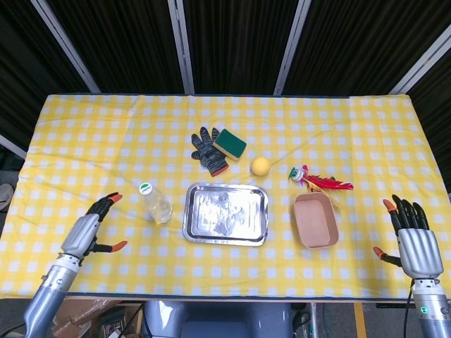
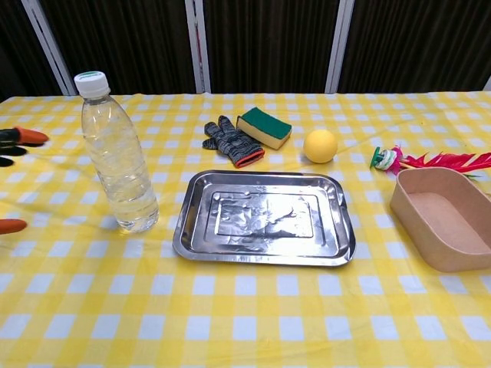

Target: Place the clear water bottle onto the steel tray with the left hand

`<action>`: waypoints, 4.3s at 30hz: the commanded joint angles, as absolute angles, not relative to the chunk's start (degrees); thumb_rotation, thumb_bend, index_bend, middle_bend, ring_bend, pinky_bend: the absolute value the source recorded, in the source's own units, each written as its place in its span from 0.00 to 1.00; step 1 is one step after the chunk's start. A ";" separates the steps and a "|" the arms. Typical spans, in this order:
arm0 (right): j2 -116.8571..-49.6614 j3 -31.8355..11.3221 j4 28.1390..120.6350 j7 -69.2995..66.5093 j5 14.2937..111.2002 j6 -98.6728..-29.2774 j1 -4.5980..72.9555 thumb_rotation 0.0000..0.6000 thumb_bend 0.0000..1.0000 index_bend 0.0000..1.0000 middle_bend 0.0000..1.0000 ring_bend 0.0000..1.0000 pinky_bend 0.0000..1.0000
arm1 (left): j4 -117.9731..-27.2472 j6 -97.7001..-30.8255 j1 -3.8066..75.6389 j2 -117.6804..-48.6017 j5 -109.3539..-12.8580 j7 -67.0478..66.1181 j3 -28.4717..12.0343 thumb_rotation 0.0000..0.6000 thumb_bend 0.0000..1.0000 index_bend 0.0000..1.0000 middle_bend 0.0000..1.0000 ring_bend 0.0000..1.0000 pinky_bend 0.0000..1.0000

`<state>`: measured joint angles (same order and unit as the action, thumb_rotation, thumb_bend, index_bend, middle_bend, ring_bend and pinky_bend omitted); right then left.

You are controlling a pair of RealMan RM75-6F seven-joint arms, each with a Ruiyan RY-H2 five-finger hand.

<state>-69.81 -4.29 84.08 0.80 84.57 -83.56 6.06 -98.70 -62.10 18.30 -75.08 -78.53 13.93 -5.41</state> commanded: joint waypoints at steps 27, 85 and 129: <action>-69.51 -4.02 84.24 -1.11 84.91 -82.90 6.13 1.00 0.05 0.08 0.00 0.00 0.00 | -91.39 -53.93 27.51 -87.60 -69.24 24.70 -11.55 1.00 0.24 0.16 0.12 0.00 0.00; -69.31 -4.02 84.21 -2.30 84.41 -82.03 6.20 1.00 0.05 0.08 0.00 0.00 0.00 | -114.16 -57.11 37.72 -89.49 -46.05 10.72 -24.24 1.00 0.47 0.50 0.52 0.02 0.00; -69.37 -3.81 85.01 -1.16 84.27 -81.52 6.29 1.00 0.05 0.08 0.00 0.00 0.00 | -119.63 -57.44 38.21 -80.79 -39.47 9.48 -23.49 1.00 0.49 0.52 0.54 0.02 0.00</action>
